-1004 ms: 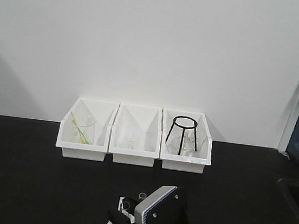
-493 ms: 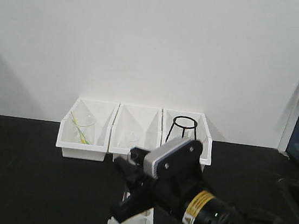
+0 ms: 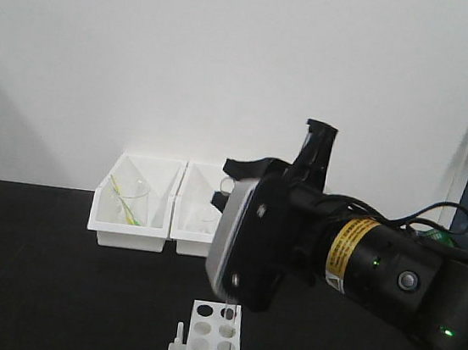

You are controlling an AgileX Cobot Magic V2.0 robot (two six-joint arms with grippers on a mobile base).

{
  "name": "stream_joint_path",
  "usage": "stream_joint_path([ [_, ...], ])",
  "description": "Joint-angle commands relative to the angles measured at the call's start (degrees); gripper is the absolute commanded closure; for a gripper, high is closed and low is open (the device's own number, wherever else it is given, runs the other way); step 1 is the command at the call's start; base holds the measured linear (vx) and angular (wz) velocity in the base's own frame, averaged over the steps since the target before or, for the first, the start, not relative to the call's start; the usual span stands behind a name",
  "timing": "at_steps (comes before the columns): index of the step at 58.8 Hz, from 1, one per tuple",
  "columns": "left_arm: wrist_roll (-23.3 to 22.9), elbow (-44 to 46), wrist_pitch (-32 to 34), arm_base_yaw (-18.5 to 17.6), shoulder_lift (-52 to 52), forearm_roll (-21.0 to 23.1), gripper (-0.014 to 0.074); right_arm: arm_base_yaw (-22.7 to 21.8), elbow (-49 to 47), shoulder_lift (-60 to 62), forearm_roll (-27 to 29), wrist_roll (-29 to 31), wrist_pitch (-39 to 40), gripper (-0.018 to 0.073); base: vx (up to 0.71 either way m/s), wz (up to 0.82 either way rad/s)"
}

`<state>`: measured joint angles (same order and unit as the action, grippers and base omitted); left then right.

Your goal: Flip and reinsert test tube from rack

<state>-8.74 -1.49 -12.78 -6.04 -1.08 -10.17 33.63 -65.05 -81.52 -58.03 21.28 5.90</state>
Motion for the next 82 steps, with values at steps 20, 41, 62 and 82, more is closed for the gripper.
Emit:
stream_joint_path([
  [20, -0.5, 0.23, 4.52, -0.01, -0.46, 0.27, 0.0602, -0.84, -3.66, 2.2, 8.32, -34.08, -5.26, 0.0563, 0.0, 0.0],
  [41, -0.5, 0.23, 4.52, -0.01, -0.46, 0.27, 0.0602, -4.79, -2.42, 0.88, 17.33, -62.68, 2.03, 0.0562, 0.0, 0.0],
  [62, -0.5, 0.23, 4.52, -0.01, -0.46, 0.27, 0.0602, -6.22, 14.12, -1.14, 18.65, -49.51, 31.37, 0.0562, 0.0, 0.0],
  [82, -0.5, 0.23, 4.52, -0.01, -0.46, 0.27, 0.0602, -6.22, 14.12, -5.58, 19.53, -47.05, 36.42, 0.0562, 0.0, 0.0],
])
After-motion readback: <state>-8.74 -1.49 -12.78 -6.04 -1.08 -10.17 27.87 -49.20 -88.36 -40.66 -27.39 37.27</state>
